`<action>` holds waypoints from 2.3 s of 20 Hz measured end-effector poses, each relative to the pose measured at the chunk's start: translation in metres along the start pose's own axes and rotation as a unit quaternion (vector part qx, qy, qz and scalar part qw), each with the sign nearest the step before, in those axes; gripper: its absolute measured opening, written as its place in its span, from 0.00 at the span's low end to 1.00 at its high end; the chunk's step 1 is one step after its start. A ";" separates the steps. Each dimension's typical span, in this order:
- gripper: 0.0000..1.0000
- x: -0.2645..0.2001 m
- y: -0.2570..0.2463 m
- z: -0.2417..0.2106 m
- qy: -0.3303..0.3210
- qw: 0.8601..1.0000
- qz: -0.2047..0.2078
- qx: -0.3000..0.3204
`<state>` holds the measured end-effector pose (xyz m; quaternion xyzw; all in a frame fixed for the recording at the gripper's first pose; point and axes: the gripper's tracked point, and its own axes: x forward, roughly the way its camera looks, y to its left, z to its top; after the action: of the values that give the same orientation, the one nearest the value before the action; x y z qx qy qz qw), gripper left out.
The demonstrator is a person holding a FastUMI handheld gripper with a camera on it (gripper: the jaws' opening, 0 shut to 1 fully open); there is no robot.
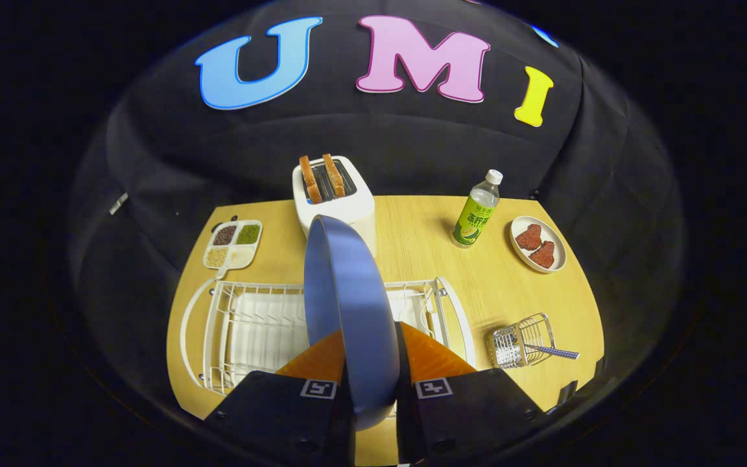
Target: Take the plate from the dish rack, then take the spoon from the basket and place it into the plate.
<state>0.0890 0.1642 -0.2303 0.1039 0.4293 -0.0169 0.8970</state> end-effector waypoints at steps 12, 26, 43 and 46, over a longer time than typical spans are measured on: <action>0.29 -0.095 -0.072 -0.073 0.022 0.986 0.161 0.032; 0.29 -0.100 -0.137 -0.275 0.191 0.958 0.182 0.109; 0.35 -0.029 -0.131 -0.301 0.206 0.943 0.186 0.183; 0.43 -0.025 -0.142 -0.304 0.210 0.947 0.159 0.182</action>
<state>-0.1770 0.0850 -0.4209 0.3336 0.5753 0.0706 0.7435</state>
